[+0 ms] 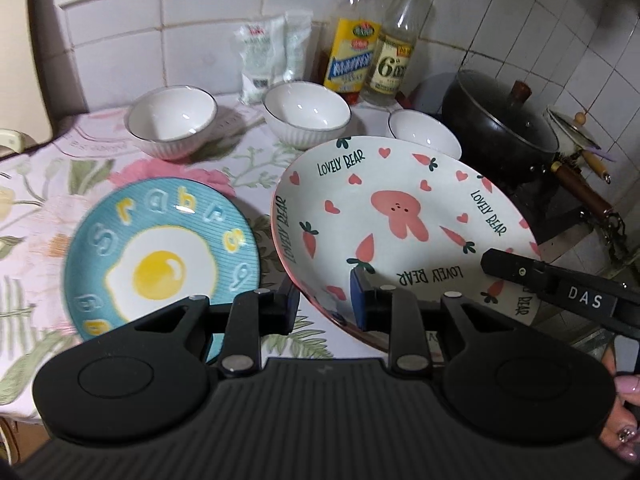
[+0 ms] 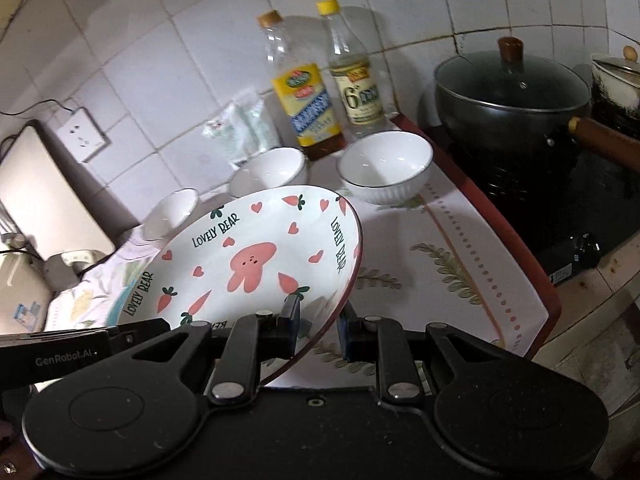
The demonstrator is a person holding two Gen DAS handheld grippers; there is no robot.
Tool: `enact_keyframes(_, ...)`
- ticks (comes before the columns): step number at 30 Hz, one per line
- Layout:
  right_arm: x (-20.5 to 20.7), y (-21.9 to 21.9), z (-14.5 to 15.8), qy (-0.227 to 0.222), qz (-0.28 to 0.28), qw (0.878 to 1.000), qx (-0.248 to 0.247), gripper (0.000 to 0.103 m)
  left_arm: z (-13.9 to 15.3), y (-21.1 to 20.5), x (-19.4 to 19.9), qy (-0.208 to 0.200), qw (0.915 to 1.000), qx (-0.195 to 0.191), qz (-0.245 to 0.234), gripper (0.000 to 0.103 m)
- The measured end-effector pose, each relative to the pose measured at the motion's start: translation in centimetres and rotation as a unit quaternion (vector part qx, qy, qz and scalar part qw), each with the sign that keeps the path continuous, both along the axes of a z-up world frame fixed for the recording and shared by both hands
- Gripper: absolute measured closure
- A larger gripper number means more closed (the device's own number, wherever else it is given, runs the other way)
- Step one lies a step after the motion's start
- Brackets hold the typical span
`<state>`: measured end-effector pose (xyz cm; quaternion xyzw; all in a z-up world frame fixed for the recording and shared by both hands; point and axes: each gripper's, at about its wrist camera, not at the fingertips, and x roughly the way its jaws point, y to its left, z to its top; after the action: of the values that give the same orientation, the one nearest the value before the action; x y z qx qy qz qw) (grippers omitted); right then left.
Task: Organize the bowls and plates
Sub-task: 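Carry the bunny plate over the blue plate stack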
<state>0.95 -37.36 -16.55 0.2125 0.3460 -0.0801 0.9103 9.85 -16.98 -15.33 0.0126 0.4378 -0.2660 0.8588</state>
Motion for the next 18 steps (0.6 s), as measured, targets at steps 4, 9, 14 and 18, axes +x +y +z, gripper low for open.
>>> enact_keyframes(4, -0.3, 1.6, 1.8, -0.006, 0.017, 1.0, -0.006, 0.079, 1.6, 2.1, -0.8, -0.003, 0.9999, -0.007, 0.008, 0.078)
enact_keyframes(9, -0.3, 3.7, 3.2, -0.013, 0.036, 0.999, -0.008, 0.079, 3.1, 4.7, -1.5, -0.009, 0.9996, -0.012, 0.025, 0.078)
enact_keyframes(14, 0.2, 5.9, 4.2, -0.009, 0.052, 0.999, -0.003, 0.078, 4.2, 7.4, -1.8, -0.011, 0.9986, -0.015, 0.049, 0.079)
enact_keyframes(18, 0.6, 7.6, 5.0, -0.01, 0.068, 0.998, -0.002, 0.078, 4.8, 9.2, -2.1, -0.025, 0.9979, -0.006, 0.06, 0.078)
